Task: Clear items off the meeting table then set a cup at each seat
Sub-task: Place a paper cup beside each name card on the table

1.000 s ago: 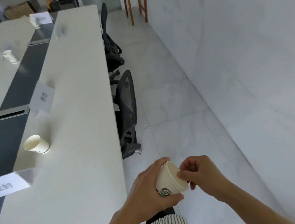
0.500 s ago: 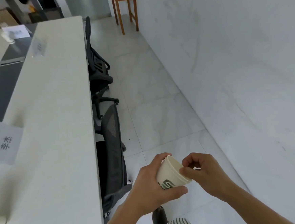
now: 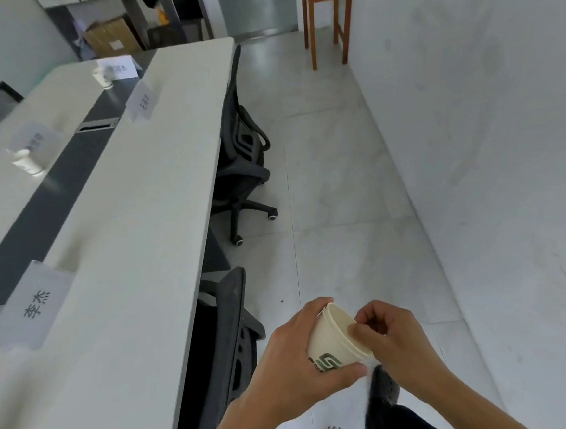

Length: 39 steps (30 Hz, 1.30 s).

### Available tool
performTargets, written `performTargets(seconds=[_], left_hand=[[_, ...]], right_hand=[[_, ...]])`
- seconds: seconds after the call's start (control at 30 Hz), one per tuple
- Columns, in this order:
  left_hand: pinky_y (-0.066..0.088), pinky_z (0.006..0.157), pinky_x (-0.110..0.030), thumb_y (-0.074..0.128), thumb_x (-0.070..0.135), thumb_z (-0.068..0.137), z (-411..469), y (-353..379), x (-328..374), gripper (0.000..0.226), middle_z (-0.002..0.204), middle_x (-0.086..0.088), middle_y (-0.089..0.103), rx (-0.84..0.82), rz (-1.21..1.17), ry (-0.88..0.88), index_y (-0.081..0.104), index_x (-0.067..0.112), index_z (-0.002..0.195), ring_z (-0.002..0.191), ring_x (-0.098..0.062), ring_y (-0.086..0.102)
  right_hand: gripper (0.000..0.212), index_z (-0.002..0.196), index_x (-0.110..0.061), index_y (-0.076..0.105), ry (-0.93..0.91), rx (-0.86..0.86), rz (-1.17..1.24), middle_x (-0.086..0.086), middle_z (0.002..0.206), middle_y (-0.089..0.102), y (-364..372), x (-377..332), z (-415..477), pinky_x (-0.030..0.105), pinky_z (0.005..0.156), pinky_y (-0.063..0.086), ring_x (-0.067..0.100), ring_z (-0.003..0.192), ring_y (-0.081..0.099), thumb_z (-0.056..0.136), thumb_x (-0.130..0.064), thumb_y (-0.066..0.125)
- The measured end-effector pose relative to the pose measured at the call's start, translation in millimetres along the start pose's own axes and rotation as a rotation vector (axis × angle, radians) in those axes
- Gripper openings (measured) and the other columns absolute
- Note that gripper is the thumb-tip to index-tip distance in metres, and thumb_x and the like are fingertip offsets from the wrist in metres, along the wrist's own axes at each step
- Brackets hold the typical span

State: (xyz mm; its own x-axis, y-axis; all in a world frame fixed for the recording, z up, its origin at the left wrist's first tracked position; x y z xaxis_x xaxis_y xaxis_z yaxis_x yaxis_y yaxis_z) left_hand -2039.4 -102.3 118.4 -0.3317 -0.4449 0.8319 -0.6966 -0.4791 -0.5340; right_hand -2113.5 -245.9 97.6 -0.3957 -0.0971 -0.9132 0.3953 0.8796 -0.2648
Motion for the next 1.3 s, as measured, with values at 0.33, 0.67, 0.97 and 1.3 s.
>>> performTargets(seconds=[0.33, 0.67, 0.97, 1.3], left_hand=[[0.060, 0.065, -0.033, 0.083, 0.062, 0.055, 142, -31, 17, 0.075, 0.092, 0.013, 0.065, 0.216, -0.163, -0.185, 0.044, 0.050, 0.118, 0.074, -0.009, 0.066], [0.057, 0.073, -0.027, 0.083, 0.059, 0.057, 295, -112, -13, 0.078, 0.106, 0.017, 0.061, 0.336, -0.064, -0.144, 0.042, 0.050, 0.122, 0.091, -0.007, 0.064], [0.059, 0.062, -0.030, 0.084, 0.052, 0.061, 389, -217, -49, 0.073, 0.099, 0.013, 0.064, 0.421, -0.162, -0.217, 0.046, 0.047, 0.123, 0.078, -0.014, 0.066], [0.058, 0.061, -0.034, 0.078, 0.057, 0.066, 456, -284, -100, 0.058, 0.096, 0.015, 0.067, 0.680, -0.178, -0.420, 0.047, 0.052, 0.115, 0.074, -0.011, 0.066]], right_hand=[[0.015, 0.069, -0.012, 0.058, -0.080, -0.317, -0.157, -0.015, 0.052, 0.054, -45, -53, 172, 0.012, 0.047, 0.037, 0.001, 0.049, 0.044, 0.083, -0.008, 0.063], [0.027, 0.065, -0.019, 0.054, -0.146, -0.521, -0.135, -0.014, 0.050, 0.050, -29, -124, 360, 0.012, 0.046, 0.035, 0.001, 0.046, 0.040, 0.085, -0.021, 0.072], [0.018, 0.074, -0.003, 0.060, -0.008, -0.586, 0.069, 0.007, 0.059, 0.054, -17, -206, 508, 0.019, 0.042, 0.037, 0.013, 0.046, 0.043, 0.088, -0.011, 0.067], [0.017, 0.087, -0.013, 0.074, 0.098, -0.955, 0.158, 0.005, 0.077, 0.067, 83, -262, 639, 0.023, 0.045, 0.041, 0.012, 0.061, 0.058, 0.092, -0.021, 0.060]])
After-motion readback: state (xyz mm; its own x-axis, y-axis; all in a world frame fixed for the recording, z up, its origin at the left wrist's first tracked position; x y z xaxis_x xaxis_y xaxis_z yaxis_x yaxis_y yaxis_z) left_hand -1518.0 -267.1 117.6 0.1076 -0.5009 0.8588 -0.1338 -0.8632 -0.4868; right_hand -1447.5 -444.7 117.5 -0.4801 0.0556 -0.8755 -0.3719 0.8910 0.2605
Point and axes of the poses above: each hand's wrist, its own z-axis towards the middle knuckle, its own y-axis out of the palm, x = y × z, the point moved 6 cm from there along z, towards the middle knuckle
